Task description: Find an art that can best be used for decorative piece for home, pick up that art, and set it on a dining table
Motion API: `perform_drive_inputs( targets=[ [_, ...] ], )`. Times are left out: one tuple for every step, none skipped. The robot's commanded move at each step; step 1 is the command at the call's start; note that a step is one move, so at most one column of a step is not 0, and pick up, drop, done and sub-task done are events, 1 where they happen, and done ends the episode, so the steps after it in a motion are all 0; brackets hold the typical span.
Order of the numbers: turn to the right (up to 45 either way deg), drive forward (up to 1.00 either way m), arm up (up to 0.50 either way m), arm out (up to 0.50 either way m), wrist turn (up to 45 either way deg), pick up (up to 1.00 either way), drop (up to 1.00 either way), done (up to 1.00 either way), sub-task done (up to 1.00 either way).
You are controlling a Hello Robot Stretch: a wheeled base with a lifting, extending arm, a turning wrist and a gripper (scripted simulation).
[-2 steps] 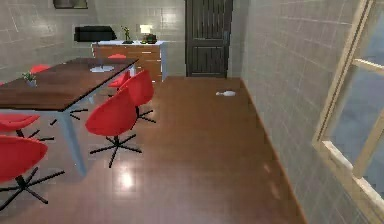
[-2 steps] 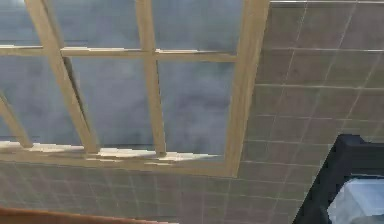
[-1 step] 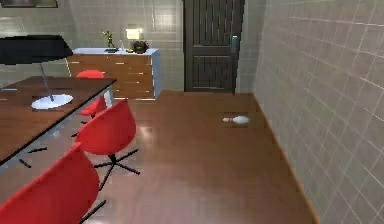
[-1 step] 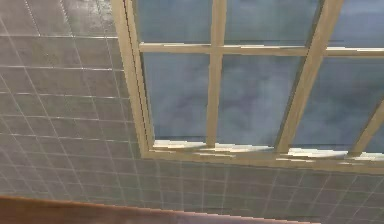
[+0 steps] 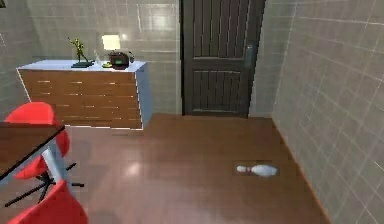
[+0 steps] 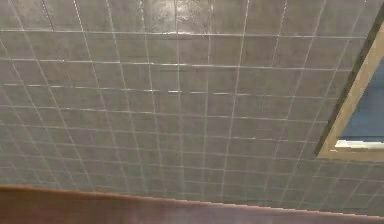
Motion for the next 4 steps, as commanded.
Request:
perform_drive_inputs(
  targets=[
    [3.0, 0.00, 0.00, 0.00, 0.0, 0.00, 0.00, 0.00, 0.00],
    [0.0, 1.00, 0.00, 0.00, 0.0, 0.00, 0.00, 0.00, 0.00],
    [-33.0, 0.00, 0.00, 0.00, 0.0, 0.00, 0.00, 0.00, 0.00],
    [0.0, 1.00, 0.00, 0.00, 0.0, 0.00, 0.00, 0.00, 0.00]
  ],
)
